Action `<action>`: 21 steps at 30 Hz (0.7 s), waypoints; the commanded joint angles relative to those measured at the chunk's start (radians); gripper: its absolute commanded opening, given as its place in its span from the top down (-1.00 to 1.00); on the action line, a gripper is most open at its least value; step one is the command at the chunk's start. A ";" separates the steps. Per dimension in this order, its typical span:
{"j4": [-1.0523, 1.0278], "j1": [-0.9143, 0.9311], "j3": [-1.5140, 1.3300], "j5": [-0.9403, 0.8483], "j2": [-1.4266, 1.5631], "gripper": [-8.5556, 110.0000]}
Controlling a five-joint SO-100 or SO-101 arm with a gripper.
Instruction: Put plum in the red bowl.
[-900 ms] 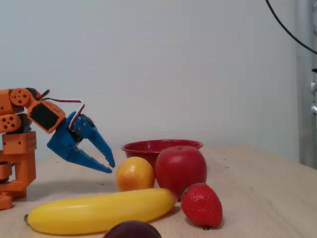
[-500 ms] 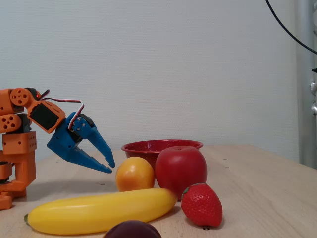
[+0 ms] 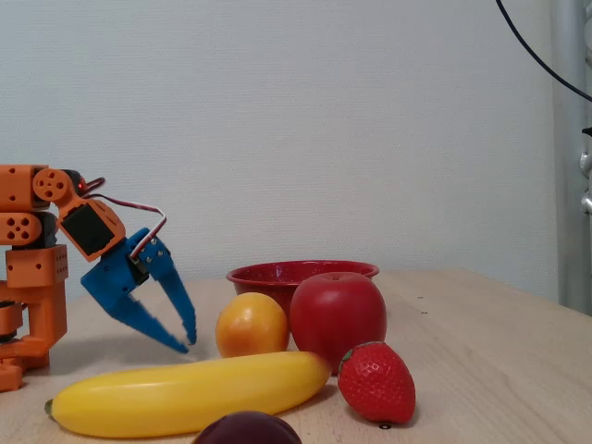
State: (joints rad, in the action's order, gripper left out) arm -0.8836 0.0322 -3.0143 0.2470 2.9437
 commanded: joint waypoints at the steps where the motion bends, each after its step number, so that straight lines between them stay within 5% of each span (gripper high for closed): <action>1: -0.054 -0.006 0.184 0.029 -0.064 0.85; 21: -0.561 -0.272 1.094 0.181 -0.624 0.85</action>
State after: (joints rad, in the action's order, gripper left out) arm -1.4281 -0.1948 -2.0555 0.3881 2.3424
